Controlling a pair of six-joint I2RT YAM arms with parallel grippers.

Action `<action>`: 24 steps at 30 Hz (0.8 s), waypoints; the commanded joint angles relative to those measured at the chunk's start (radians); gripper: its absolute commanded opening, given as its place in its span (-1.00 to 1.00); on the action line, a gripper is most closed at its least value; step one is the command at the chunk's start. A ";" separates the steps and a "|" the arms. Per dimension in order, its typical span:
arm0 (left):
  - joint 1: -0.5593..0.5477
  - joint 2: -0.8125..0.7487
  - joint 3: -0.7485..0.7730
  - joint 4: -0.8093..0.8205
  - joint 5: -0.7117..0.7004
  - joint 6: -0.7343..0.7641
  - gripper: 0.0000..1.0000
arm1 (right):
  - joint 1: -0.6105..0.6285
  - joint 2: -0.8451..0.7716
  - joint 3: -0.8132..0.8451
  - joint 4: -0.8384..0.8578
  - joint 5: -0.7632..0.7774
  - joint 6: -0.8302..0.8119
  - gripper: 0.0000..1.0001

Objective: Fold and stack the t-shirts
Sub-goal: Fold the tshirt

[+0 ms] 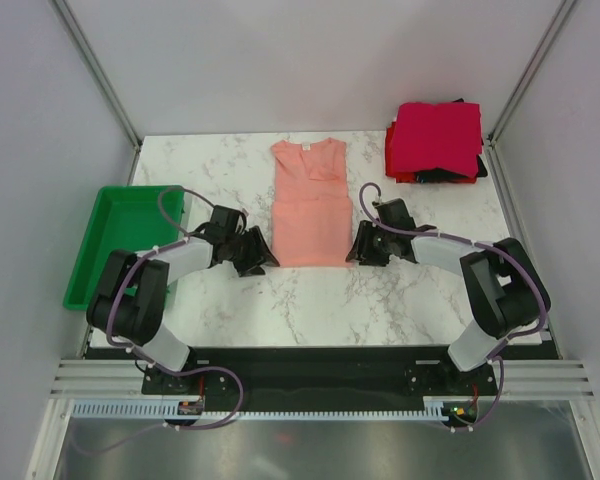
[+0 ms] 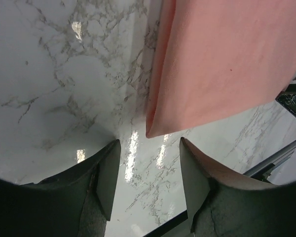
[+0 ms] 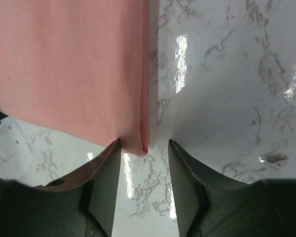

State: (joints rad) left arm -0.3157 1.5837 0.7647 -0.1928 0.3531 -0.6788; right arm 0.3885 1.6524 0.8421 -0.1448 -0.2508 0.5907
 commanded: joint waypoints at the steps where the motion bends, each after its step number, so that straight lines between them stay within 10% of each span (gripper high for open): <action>1: -0.005 0.042 -0.011 0.075 0.023 -0.030 0.17 | -0.011 0.012 -0.038 0.077 -0.031 0.015 0.01; 17: -0.028 0.098 0.005 0.108 -0.014 -0.034 -0.11 | -0.017 0.041 -0.081 0.136 -0.113 0.057 -0.28; 24: -0.031 0.127 0.031 0.110 -0.034 -0.034 -0.69 | -0.014 0.047 -0.098 0.180 -0.113 0.067 -0.91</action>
State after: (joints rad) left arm -0.3386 1.6768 0.7815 -0.0723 0.3885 -0.7166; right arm 0.3702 1.6859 0.7700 0.0132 -0.3656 0.6540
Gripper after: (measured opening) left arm 0.220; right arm 0.091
